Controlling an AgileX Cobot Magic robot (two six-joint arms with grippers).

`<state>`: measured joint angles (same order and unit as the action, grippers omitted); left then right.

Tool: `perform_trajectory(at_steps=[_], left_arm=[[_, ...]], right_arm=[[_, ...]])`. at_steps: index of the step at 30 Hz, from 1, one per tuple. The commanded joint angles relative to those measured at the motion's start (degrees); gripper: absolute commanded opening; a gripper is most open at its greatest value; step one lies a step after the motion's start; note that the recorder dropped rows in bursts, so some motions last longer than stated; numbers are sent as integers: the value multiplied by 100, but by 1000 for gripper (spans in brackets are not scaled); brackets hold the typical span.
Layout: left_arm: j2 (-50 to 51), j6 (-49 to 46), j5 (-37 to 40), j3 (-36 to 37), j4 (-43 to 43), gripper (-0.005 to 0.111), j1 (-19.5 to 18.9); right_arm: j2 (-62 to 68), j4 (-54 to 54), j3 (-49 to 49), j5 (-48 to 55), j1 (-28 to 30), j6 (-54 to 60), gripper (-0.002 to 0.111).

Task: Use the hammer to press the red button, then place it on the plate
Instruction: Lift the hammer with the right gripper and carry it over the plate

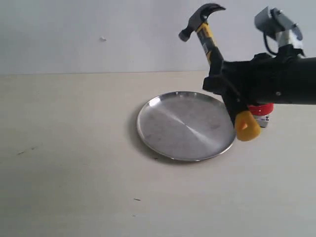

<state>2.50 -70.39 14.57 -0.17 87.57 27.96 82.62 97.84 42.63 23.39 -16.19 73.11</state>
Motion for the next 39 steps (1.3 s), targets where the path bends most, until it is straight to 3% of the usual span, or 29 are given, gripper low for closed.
perform_trajectory(at_steps=[1,7,16,26,29,32,35,39], left_arm=[[17,13,6,17,10,0,-4],[17,13,-33,17,10,0,-4],[17,13,-33,17,10,0,-4],[17,13,-33,17,10,0,-4],[17,13,-33,17,10,0,-4],[17,13,-33,17,10,0,-4],[17,13,-33,17,10,0,-4],[17,13,-33,17,10,0,-4]], right_arm=[[560,211,422,72,-146,83,0],[1331,211,757,166,-269,-76,0],[1108,194,757,-2471,-783,277,0],[449,-238,1152,-5774,-1555,1506,0],[386,-1320,1114,-6447,-1892,497,0],[364,-2842,949,-6278,-2166,-1962,0],[474,-4325,750,-5271,-2180,-4457,0],[850,-5724,701,-4374,-2180,-6649,0]])
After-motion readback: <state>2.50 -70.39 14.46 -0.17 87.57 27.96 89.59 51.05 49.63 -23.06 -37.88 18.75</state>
